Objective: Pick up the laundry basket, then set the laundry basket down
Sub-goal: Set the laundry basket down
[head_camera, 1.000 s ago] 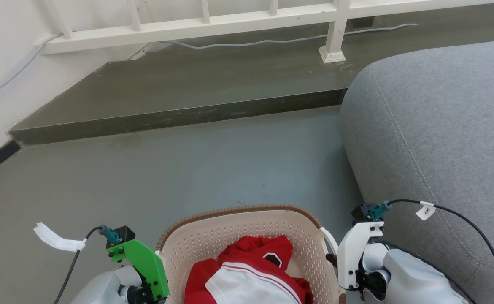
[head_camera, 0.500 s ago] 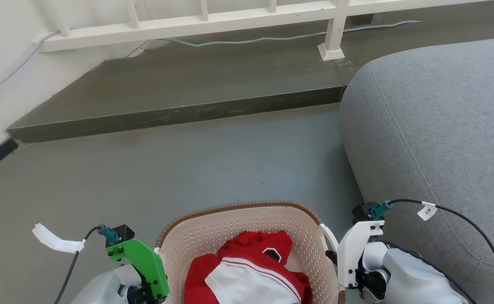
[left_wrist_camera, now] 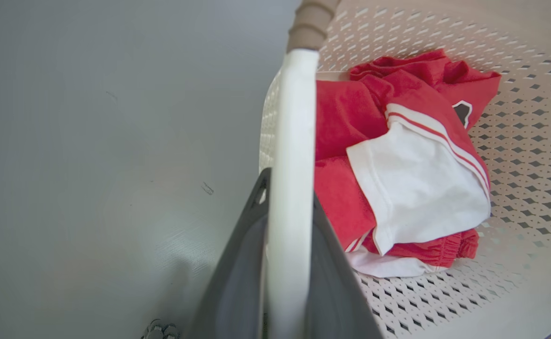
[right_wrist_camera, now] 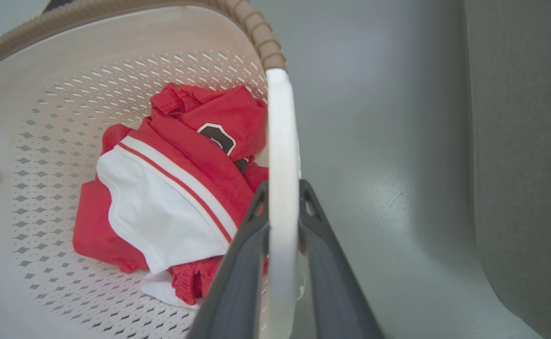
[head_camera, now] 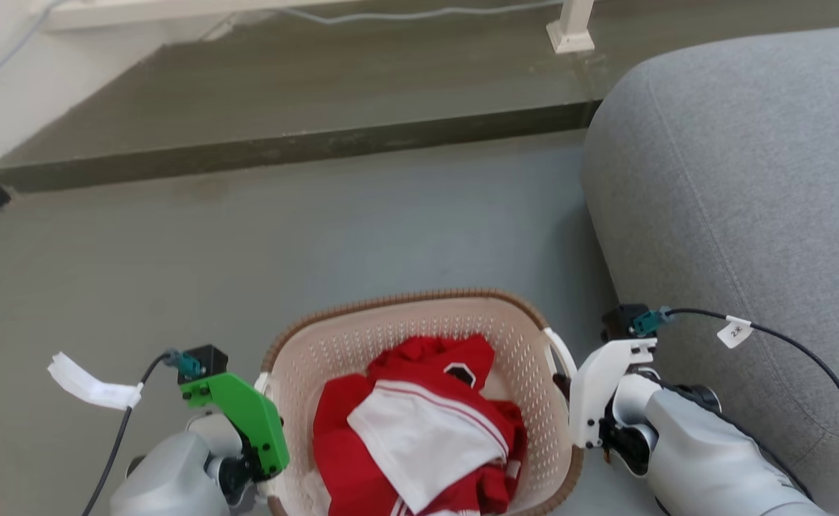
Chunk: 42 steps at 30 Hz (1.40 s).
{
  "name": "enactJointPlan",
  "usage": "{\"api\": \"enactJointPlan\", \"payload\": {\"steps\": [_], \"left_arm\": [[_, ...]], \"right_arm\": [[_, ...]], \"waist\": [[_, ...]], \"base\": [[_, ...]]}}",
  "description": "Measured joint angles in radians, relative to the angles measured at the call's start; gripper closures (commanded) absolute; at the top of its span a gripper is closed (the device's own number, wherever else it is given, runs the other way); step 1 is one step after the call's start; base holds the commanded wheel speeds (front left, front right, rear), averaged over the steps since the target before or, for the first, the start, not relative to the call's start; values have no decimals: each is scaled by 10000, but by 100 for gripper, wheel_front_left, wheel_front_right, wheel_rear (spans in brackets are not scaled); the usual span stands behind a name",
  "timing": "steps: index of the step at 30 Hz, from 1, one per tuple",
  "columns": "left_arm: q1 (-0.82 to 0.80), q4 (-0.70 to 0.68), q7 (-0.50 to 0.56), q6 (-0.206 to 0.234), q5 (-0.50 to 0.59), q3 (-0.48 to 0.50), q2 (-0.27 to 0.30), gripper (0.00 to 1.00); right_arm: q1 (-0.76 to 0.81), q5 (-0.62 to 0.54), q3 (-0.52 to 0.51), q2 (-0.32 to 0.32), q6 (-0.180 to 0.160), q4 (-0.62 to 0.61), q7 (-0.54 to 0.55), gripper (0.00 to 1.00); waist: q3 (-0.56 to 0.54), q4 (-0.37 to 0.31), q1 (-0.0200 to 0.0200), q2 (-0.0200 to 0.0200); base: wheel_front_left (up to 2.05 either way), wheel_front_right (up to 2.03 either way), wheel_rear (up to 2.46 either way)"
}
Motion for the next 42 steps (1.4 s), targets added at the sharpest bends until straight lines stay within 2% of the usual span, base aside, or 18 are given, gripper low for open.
{"api": "enactJointPlan", "payload": {"steps": [9,30,42], "left_arm": [[-679,-165,-734,104,161,-113,6,100],[-2450,-504,-2305,305,790,-259,12,100],[-3107,-495,-3007,349,1103,-305,38,100]], "right_arm": [[-613,-100,-56,-27,-242,-10,-706,100],[-2273,-286,-311,-297,-330,-65,-2006,100],[-3001,-339,-460,-349,-326,-63,-2374,100]], "waist": [[1045,58,0,0],[4119,400,1,0],[5566,605,2,0]], "base": [[0,0,0],[0,0,0],[0,0,0]]}}
